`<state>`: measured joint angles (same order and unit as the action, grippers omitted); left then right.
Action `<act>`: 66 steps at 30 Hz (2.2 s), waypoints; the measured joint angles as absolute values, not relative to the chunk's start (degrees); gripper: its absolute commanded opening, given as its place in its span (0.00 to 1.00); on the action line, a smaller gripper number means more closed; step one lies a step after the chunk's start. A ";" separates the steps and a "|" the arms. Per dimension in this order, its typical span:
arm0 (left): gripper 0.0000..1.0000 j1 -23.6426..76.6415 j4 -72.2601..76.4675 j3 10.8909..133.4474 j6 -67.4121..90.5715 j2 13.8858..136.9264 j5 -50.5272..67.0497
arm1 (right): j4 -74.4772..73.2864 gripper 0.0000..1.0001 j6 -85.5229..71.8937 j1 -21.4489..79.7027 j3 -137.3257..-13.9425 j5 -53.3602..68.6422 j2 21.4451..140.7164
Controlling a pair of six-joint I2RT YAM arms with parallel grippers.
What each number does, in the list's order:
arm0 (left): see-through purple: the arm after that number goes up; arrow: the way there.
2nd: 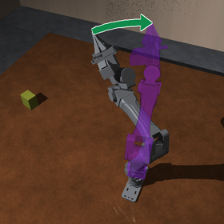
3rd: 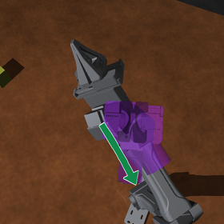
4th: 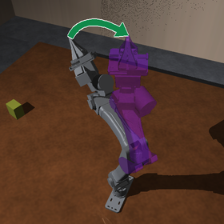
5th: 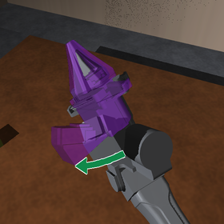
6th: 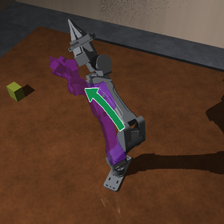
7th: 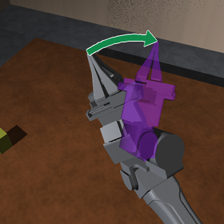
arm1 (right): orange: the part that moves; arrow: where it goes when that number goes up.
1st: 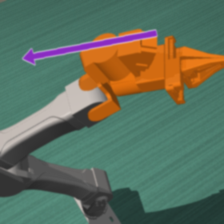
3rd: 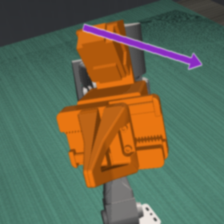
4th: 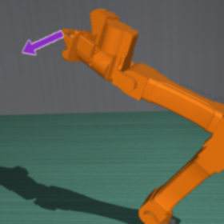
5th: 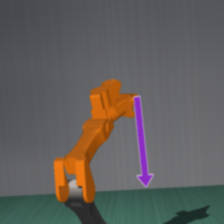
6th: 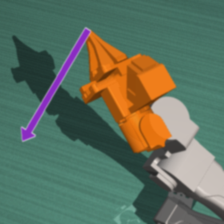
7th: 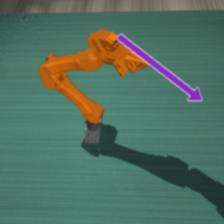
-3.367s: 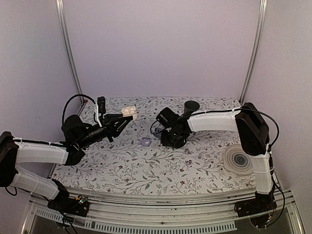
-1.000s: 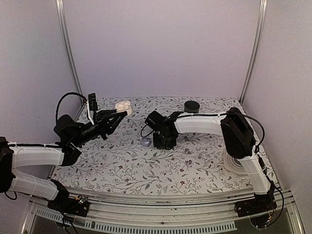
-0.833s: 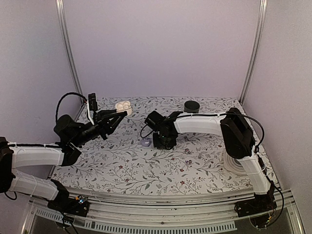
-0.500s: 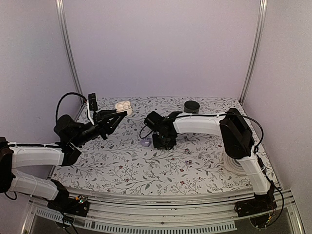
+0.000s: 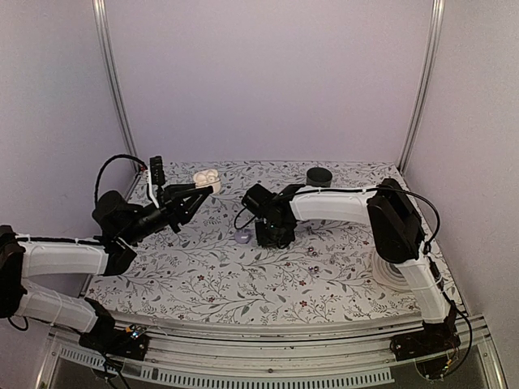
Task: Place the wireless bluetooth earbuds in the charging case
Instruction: Pick up the left earbud from the center of the board, then insert the left earbud into the left side groove of the charging case.
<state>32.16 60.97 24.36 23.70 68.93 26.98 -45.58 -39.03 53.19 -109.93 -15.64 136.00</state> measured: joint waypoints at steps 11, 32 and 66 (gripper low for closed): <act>0.00 32.23 62.61 23.07 25.54 73.63 22.50 | -41.10 0.16 -39.94 50.43 -101.86 -14.44 127.11; 0.00 39.99 63.86 29.21 25.71 81.80 11.42 | -24.34 0.17 -38.65 53.04 -101.14 -20.71 104.97; 0.00 48.23 52.69 44.56 12.84 85.21 0.40 | 0.56 0.18 -29.15 62.96 -93.34 -25.26 99.46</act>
<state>48.23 52.69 44.56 12.84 85.21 0.40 0.56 -29.15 62.96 -93.34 -25.26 99.46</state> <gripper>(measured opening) 0.225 0.182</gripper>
